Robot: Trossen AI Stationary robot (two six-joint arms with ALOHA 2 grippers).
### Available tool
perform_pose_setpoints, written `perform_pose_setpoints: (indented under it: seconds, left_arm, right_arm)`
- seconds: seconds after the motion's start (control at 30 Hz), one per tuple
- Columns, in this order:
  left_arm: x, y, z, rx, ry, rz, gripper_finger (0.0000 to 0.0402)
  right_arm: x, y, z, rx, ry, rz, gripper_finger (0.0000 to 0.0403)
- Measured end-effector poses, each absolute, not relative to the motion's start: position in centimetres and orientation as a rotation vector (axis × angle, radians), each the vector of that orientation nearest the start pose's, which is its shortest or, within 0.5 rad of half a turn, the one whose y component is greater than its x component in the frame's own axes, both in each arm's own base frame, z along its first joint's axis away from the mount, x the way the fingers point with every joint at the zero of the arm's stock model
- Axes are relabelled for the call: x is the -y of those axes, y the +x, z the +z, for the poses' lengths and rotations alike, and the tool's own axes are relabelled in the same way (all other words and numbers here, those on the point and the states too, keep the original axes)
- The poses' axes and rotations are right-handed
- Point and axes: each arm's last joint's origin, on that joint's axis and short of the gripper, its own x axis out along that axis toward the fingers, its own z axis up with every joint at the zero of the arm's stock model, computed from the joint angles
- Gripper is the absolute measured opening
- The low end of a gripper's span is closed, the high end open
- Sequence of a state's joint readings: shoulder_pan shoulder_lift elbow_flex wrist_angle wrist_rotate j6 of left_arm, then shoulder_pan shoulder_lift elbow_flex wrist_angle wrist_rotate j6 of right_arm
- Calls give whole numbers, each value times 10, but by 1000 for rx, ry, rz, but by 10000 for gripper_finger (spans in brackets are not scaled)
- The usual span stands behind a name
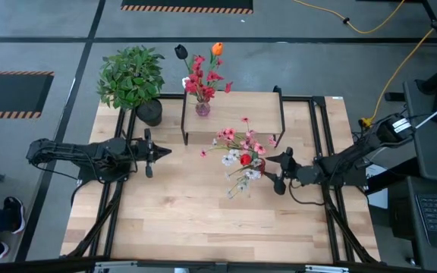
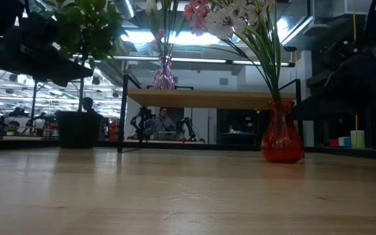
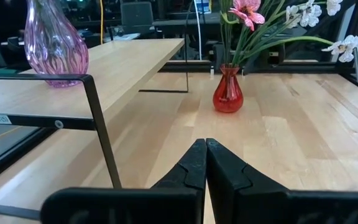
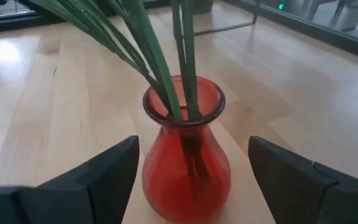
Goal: Pick and place flowers into a vace then onto a shelf
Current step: Put the red vase on the shelf
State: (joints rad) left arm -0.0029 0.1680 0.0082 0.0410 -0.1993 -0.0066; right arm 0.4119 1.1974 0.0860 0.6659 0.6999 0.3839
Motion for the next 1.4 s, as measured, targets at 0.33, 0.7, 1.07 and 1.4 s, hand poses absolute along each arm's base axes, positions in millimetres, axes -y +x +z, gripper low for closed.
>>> perform_pose_setpoints:
  seconds: [0.33,0.7,1.07,1.4]
  left_arm:
    - [-5,107,157,-117,-1,197,3]
    - [-5,107,157,-117,-1,197,2]
    - [-5,107,157,-117,-1,197,2]
    - [-5,107,157,-117,-1,197,4]
  right_arm:
    - [-43,170,115,-295,144,-340,302]
    - [-42,187,114,-305,123,-338,302]
    - [-40,195,110,-333,96,-361,283]
    - [-40,195,110,-329,96,-360,214]
